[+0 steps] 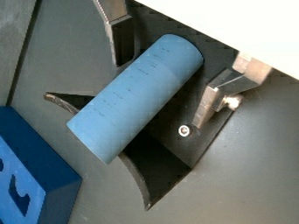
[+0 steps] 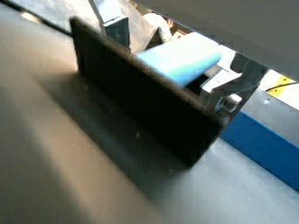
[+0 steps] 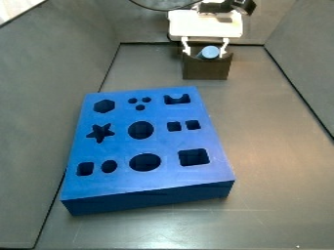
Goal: Pick up the oval object. Move up. Place the oval object on the fixture. Regrasp the oval object. Move to above the board. Insert the oval object.
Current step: Regrasp the oval object.
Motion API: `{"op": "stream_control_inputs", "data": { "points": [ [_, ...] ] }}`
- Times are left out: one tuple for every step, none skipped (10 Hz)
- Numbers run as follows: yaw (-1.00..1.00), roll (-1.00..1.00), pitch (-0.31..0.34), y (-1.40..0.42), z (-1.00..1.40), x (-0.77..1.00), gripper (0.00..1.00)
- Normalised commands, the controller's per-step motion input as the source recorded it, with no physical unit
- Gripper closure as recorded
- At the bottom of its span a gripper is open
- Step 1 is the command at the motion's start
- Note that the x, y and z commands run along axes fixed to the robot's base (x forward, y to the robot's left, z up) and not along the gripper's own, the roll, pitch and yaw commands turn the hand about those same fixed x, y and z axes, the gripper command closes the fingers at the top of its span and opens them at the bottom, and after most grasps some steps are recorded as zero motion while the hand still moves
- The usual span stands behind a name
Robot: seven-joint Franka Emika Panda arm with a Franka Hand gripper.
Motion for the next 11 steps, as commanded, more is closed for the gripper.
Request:
{"op": "stream_control_inputs", "data": {
  "points": [
    [0.03, 0.03, -0.013, 0.0, 1.0, -0.01, 0.0],
    [0.03, 0.03, -0.01, 0.0, 1.0, -0.03, 0.0],
    [0.04, 0.04, -0.011, 0.0, 1.0, -0.03, 0.0],
    [0.04, 0.02, -0.007, 0.0, 1.0, -0.05, 0.0],
    [0.04, 0.02, -0.005, 0.0, 0.96, -0.05, 0.0],
    [0.04, 0.01, 0.002, 0.0, 0.72, -0.05, 0.0],
    [0.03, 0.0, 0.002, 0.01, 0.53, -0.04, 0.0],
    [0.03, 0.0, 0.004, 0.0, 0.27, -0.04, 0.0],
    [0.05, 1.0, 0.058, -0.97, 1.0, -0.12, 0.0],
    [0.05, 1.0, 0.057, -1.0, 0.94, -0.11, 0.0],
    [0.05, 1.0, 0.049, -1.0, 0.91, -0.12, 0.0]
  ]
}}
